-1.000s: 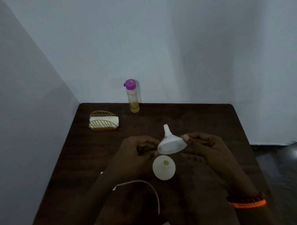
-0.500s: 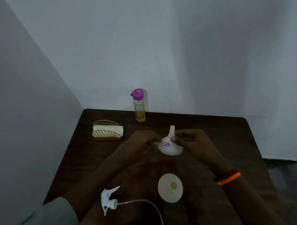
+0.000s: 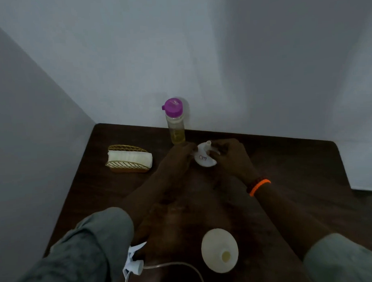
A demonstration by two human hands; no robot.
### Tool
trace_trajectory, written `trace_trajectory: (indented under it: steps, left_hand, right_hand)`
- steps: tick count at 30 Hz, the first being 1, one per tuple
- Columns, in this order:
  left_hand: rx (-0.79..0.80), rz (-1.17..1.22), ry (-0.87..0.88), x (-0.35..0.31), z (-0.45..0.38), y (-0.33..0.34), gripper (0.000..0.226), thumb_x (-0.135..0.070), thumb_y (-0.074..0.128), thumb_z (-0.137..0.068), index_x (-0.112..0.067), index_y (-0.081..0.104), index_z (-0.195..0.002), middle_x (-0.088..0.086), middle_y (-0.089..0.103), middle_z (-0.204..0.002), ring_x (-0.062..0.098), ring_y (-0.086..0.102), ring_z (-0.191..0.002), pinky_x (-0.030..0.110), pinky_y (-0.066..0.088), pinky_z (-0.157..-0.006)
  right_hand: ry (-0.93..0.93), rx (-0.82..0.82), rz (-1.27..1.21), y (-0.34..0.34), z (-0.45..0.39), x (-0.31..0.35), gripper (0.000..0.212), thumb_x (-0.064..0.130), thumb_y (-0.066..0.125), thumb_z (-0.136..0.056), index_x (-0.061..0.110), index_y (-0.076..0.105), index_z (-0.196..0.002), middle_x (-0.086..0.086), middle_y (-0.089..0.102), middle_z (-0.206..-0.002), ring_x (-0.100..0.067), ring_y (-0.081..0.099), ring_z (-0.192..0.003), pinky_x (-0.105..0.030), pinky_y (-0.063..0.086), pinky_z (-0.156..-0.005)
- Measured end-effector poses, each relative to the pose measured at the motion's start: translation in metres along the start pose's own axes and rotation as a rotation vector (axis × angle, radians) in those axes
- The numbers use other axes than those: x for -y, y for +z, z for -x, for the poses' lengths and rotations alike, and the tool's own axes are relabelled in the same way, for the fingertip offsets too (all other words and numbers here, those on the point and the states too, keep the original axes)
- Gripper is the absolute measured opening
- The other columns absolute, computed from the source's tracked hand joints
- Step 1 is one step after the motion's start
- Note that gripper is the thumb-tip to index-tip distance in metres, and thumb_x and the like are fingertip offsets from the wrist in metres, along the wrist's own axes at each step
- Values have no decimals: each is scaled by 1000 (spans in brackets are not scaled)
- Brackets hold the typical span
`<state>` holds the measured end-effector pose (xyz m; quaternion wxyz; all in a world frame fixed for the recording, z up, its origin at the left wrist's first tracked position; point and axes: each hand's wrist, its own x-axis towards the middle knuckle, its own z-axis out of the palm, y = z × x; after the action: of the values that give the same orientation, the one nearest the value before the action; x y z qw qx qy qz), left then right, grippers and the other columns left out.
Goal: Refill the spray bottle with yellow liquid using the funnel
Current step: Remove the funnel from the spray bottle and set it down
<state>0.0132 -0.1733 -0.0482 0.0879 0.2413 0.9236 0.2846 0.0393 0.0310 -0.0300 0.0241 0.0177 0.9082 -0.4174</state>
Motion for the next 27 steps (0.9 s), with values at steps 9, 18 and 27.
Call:
trace_trajectory:
  steps: [9, 18, 27]
  left_hand:
    - [3, -22, -66, 19, -30, 33, 56, -4, 51, -93, -9, 39, -147, 17, 53, -143, 29, 55, -127, 39, 48, -105]
    - [6, -42, -68, 26, -33, 47, 58, -2, 49, -96, -8, 34, -152, 17, 47, -148, 29, 49, -134, 35, 40, -110]
    - [-86, -27, -118, 2, 3, 26, 44, -13, 51, -99, -12, 49, -143, 9, 60, -137, 21, 57, -125, 29, 42, -103]
  right_hand:
    - [23, -63, -21, 20, -40, -24, 37, 22, 76, -83, 12, 73, -118, -6, 73, -117, -16, 68, -110, -35, 54, -98]
    - [21, -88, -26, 29, -40, -36, 36, 21, 75, -83, 15, 73, -118, -5, 74, -117, -16, 68, -110, -36, 54, -98]
    - [157, -121, -71, 4, -12, -30, 51, 16, 82, -77, 12, 67, -125, -6, 69, -125, -14, 64, -115, -32, 51, -102]
